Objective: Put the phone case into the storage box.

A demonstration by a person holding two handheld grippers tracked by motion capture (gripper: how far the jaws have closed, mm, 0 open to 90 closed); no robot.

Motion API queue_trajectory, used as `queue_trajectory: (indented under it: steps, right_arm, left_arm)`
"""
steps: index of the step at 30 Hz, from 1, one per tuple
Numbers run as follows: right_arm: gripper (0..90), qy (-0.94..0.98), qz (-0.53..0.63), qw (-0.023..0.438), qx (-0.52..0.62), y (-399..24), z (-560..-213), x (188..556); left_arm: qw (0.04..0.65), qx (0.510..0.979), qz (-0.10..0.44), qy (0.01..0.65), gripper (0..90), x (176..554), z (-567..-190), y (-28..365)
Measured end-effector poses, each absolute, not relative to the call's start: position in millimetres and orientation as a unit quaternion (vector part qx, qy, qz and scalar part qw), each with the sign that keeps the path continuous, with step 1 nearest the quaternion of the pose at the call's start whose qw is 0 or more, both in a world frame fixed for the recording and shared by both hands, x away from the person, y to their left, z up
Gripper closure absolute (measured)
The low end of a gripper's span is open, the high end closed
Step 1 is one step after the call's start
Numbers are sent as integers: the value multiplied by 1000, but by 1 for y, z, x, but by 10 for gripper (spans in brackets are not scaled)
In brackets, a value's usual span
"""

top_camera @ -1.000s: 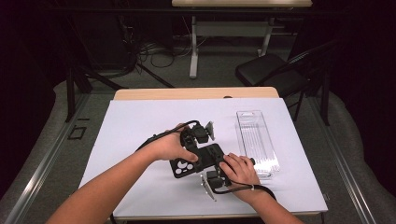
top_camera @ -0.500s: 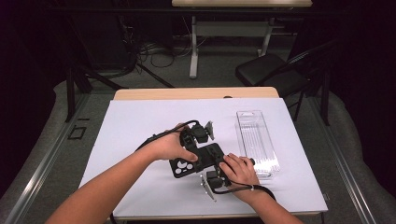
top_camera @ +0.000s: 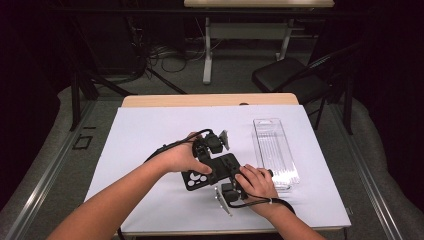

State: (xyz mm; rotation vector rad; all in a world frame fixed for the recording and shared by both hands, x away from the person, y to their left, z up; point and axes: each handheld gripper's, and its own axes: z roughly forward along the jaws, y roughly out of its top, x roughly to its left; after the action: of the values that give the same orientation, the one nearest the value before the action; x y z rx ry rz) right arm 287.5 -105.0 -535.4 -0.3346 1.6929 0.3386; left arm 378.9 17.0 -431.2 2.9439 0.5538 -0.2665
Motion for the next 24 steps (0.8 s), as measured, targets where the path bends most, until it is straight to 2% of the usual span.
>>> queue_trajectory:
  steps: [10, 24]
  right_arm:
    - [885, 744, 137, 637, -147, -107, -536, 289]
    - [885, 752, 130, 632, -132, -120, -535, 292]
  left_arm:
    - [72, 976, -90, 186, 100, 377, -428, 22]
    - [97, 975, -83, 185, 115, 366, -412, 45]
